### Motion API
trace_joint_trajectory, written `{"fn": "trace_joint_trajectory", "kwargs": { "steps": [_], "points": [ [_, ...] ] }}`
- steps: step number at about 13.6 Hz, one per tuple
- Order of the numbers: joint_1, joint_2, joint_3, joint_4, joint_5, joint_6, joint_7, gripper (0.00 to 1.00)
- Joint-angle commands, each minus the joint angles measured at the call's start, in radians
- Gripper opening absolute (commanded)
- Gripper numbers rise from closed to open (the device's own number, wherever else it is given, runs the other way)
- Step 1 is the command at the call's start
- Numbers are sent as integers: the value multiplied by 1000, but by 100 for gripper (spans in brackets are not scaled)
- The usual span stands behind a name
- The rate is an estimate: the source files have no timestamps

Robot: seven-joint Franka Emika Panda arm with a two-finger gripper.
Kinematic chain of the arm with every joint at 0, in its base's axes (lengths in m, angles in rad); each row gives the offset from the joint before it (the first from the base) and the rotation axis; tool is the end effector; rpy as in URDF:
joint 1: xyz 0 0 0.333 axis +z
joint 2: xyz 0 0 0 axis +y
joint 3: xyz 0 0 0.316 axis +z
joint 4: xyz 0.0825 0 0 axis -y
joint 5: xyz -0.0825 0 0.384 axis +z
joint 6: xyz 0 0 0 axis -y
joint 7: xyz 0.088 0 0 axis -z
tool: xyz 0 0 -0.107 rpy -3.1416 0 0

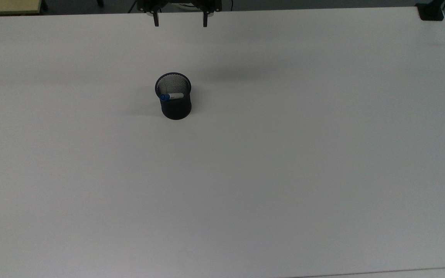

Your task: Remove the marker

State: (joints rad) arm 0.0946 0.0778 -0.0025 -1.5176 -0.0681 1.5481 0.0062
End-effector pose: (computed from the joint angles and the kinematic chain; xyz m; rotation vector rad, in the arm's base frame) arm 0.5738 0.0456 0.6039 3.0675 0.1319 -0.0674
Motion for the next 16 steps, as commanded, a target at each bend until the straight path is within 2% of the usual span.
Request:
{"fn": "trace_joint_trajectory", "kwargs": {
  "steps": [1, 13, 16],
  "points": [
    [8, -9, -8, -12, 2, 12, -9, 100],
    [-1, -6, -19, -35, -3, 38, -11, 100],
    [-73, -3, -19, -75, -3, 200, -23, 100]
  ]
}}
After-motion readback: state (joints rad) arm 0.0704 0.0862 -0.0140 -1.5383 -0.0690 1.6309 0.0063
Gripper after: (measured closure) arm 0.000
